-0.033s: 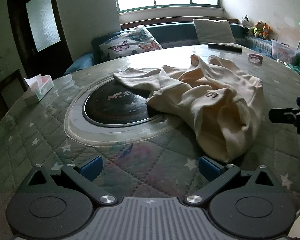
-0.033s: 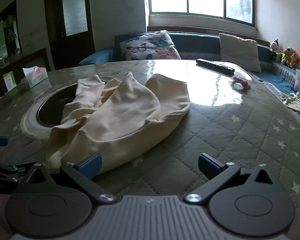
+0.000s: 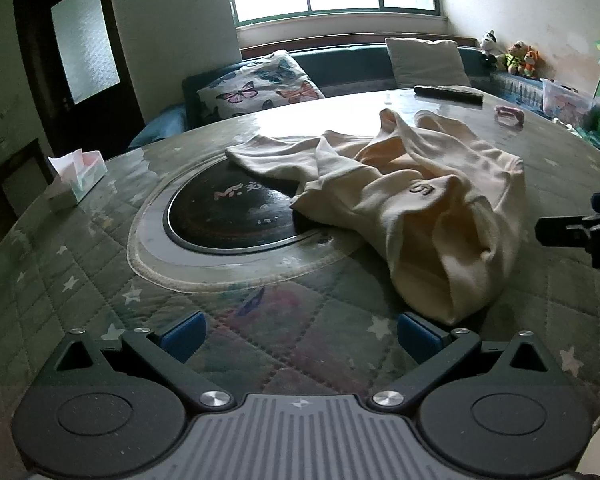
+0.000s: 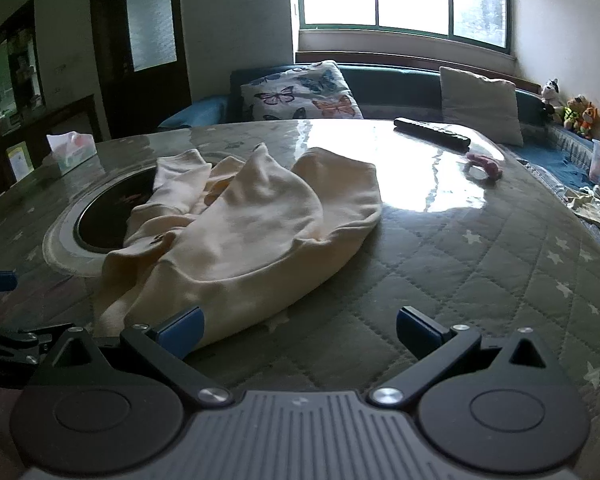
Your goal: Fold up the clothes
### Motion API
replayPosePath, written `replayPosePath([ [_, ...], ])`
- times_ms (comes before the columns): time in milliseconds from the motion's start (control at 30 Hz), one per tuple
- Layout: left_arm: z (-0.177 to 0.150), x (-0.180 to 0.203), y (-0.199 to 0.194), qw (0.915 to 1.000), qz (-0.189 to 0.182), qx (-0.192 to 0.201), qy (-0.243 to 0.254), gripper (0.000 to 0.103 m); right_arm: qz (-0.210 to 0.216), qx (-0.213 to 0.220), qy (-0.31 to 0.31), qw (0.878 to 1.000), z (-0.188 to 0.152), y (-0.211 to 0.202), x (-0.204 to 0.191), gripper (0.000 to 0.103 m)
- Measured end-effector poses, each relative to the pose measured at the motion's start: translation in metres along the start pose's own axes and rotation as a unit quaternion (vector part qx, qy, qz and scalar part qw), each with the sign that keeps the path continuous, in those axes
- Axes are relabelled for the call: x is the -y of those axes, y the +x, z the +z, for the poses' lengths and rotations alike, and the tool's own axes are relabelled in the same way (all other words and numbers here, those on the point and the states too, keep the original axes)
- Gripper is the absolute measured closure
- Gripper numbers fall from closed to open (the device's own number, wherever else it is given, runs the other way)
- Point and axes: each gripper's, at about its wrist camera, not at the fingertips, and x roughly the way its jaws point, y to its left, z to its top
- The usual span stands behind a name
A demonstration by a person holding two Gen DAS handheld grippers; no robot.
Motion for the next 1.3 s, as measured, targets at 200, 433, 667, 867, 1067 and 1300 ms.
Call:
replayPosePath([
  [200,0.000,0.004,-0.002,1.0000,0.004,-0.005,-0.001,0.000,0.001,-0.001,0.006,1.000,0.000,-0.001,0.002,0.000],
  [433,-0.003,0.008,-0.002,0.9999,0.001,-0.011,-0.002,0.000,0.001,-0.003,0.008,1.000,-0.003,-0.004,-0.008,0.000],
  [667,-0.005,0.011,-0.001,0.9999,-0.001,-0.017,0.002,0.000,0.005,-0.007,0.004,1.000,-0.005,-0.003,-0.008,0.000],
  [867,-0.005,0.011,-0.001,0.9998,-0.003,-0.018,0.005,0.000,0.007,-0.008,0.002,1.000,-0.005,-0.002,-0.007,0.000],
  [1067,-0.004,0.013,-0.001,0.9997,-0.005,-0.020,0.010,0.000,0.008,-0.009,0.003,1.000,-0.006,-0.002,-0.008,0.000],
  [1300,-0.003,0.015,0.000,0.9996,-0.004,-0.022,0.015,0.000,0.009,-0.010,0.003,1.000,-0.006,-0.001,-0.008,0.000],
])
